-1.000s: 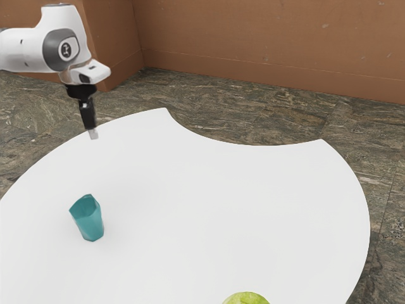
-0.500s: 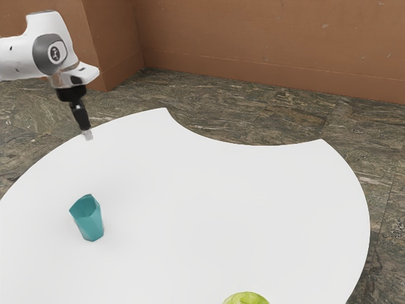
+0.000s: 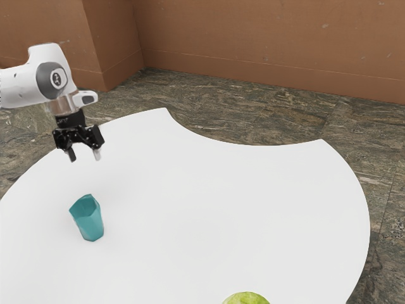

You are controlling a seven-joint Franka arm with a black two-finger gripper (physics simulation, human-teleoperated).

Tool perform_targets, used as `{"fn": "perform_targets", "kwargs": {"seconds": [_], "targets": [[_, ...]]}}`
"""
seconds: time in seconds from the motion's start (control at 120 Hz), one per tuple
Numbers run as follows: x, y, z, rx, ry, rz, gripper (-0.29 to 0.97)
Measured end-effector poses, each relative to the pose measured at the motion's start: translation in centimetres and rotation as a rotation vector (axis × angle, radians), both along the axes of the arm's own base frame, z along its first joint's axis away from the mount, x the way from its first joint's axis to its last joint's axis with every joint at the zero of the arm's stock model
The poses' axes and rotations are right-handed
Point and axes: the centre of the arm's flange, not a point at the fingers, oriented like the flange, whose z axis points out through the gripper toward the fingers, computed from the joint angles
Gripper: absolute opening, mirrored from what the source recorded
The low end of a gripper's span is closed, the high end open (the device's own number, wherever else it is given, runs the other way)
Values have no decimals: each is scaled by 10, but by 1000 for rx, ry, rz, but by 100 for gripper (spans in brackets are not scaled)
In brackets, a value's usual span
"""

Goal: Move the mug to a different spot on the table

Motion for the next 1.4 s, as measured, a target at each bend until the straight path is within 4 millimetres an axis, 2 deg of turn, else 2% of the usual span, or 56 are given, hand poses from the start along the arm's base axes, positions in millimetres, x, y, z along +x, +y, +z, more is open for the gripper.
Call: {"fn": "perform_targets", "kwargs": {"seconds": [0.192,0.342,0.608,0.825,1.075,1.4], "targets": [[-2,0,-47,5,59,196,68],[-10,4,-74,12,92,328,68],[-23,4,-103,20,133,502,68],[-29,-3,-116,35,162,569,68],[-28,-10,-115,118,171,470,68],[-31,-24,-119,105,195,434,67]]}}
